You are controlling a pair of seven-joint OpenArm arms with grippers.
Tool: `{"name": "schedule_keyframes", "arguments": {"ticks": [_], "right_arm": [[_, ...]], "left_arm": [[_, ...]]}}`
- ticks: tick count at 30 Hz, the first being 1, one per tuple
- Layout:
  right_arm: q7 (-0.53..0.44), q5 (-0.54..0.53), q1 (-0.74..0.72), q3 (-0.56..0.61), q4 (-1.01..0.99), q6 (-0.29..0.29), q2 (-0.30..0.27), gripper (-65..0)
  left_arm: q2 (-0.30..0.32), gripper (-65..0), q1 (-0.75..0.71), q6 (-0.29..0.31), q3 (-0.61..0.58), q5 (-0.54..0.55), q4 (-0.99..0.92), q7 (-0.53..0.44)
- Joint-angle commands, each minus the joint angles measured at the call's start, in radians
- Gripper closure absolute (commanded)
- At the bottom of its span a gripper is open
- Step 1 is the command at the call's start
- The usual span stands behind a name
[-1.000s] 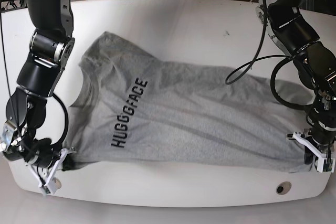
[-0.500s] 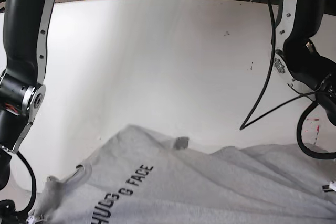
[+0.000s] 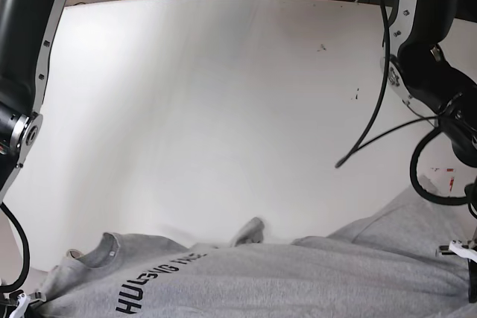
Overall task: Fold the T-shirt properly
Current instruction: 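Lift the grey shirt high with both grippers, stretching it between them, then swing the shirt down and lay it across the table with both grippers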
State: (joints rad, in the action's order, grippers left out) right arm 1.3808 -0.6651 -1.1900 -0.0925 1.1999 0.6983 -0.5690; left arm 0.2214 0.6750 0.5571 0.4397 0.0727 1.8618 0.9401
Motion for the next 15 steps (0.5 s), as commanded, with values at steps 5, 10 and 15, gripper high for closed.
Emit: {"name": "schedule_keyframes", "arguments": {"ticks": [5, 10, 15], "right_arm": [[0.013, -0.118, 0.236, -0.188, 0.007, 0.0, -0.049, 0.0], [0.006, -0.169, 0.454, -0.269, 0.007, 0.0, -0.047, 0.0], [-0.016, -0.261, 0.674, -0.359, 0.008, 0.0, -0.046, 0.0]], "left_arm": [[0.014, 0.0, -0.15, -0.007, 0.005, -0.004, 0.012, -0.115], [0.014, 0.0, -0.304, 0.037, 0.008, -0.004, 0.012, -0.2], [0.013, 0.0, -0.466, 0.11, 0.009, -0.004, 0.014, -0.246]]}}
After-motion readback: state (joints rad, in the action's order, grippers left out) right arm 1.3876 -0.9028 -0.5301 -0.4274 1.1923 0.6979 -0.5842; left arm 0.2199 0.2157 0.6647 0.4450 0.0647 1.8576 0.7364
